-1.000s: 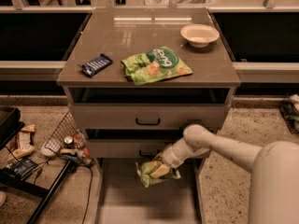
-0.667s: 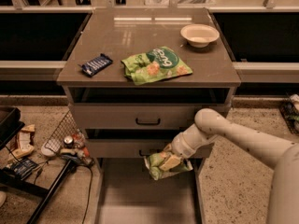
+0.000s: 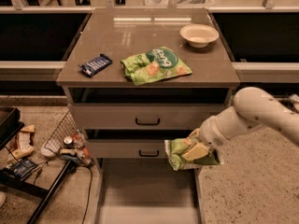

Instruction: Pick green jalapeno chip bag from bottom drawer and place on counter

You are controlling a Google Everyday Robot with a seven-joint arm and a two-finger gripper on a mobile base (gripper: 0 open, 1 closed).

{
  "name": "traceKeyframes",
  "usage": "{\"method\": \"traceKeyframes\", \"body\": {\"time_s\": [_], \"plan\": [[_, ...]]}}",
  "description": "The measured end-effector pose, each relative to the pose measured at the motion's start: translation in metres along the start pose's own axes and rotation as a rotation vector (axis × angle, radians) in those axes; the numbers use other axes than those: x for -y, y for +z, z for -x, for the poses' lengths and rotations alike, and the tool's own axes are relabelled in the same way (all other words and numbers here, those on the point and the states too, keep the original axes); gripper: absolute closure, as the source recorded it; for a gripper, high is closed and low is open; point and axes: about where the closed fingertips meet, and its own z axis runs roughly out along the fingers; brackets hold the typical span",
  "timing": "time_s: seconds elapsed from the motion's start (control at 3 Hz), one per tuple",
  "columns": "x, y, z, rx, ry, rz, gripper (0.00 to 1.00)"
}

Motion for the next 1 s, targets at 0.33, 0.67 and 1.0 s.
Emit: {"method": "traceKeyframes", "body": {"time_s": [0.33, 0.67, 1.0], "plan": [[-0.004, -0.027, 0.011, -0.014, -0.010, -0.050, 1.00], [-0.004, -0.026, 0.010, -0.013, -0.009, -0.049, 1.00], [0.012, -0.031, 0.024, -0.038, -0.032, -0.014, 1.00]]}}
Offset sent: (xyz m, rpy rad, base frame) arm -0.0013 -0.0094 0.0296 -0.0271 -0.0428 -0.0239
